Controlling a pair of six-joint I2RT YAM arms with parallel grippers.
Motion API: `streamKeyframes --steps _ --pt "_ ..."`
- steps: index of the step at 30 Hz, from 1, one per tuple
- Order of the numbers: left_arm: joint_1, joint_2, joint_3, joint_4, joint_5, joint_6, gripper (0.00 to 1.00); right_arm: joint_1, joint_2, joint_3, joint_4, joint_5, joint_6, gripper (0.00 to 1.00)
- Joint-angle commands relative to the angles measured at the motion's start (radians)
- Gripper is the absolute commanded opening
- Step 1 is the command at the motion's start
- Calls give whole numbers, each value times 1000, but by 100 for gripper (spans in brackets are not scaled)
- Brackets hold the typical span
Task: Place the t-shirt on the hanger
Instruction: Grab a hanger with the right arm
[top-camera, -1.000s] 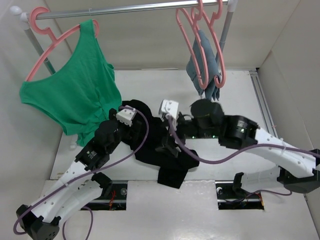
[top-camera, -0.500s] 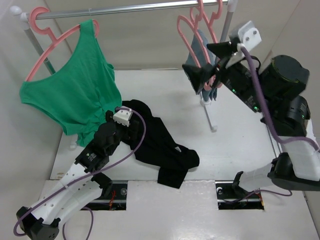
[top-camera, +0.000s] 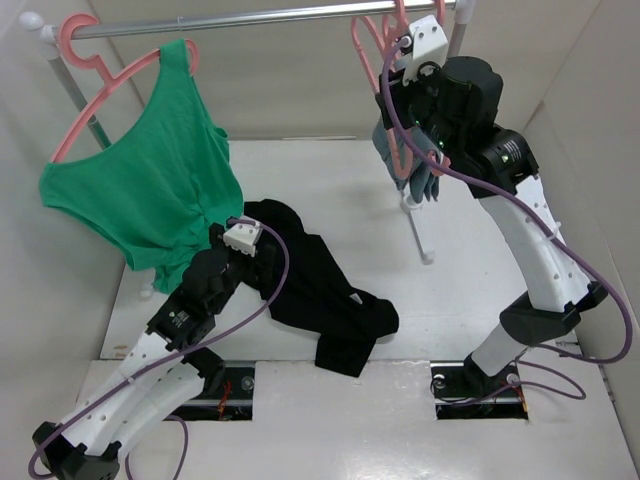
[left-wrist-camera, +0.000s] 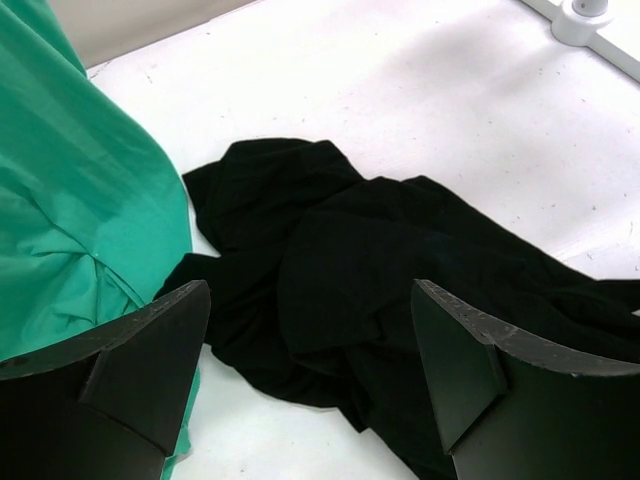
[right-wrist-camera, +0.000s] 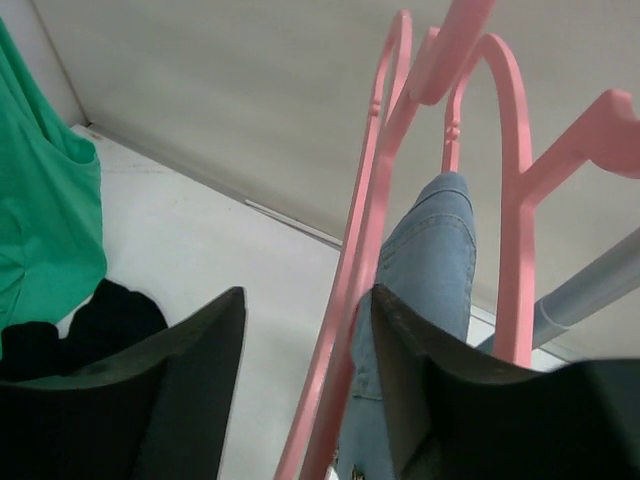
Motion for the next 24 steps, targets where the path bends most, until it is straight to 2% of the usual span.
streamKeyframes --steps 1,6,12,13,15,16,24 --pt "3 -16 -4 36 16 11 79 -20 -31 -13 59 -93 41 54" --pt "12 -16 -4 36 16 11 79 -58 -31 -82 90 -164 62 35" --pt "12 -16 -13 36 16 11 79 -114 -11 -104 90 -269 96 32" --pt "12 -16 -13 45 16 11 79 -114 -11 -104 90 -269 96 28" --pt "12 -16 -13 45 16 11 79 -114 -11 -104 101 -278 96 6" --pt "12 -16 -13 45 16 11 79 -114 -11 -113 113 -278 96 0" --pt "12 -16 -13 45 16 32 79 -100 -57 -113 160 -361 64 0"
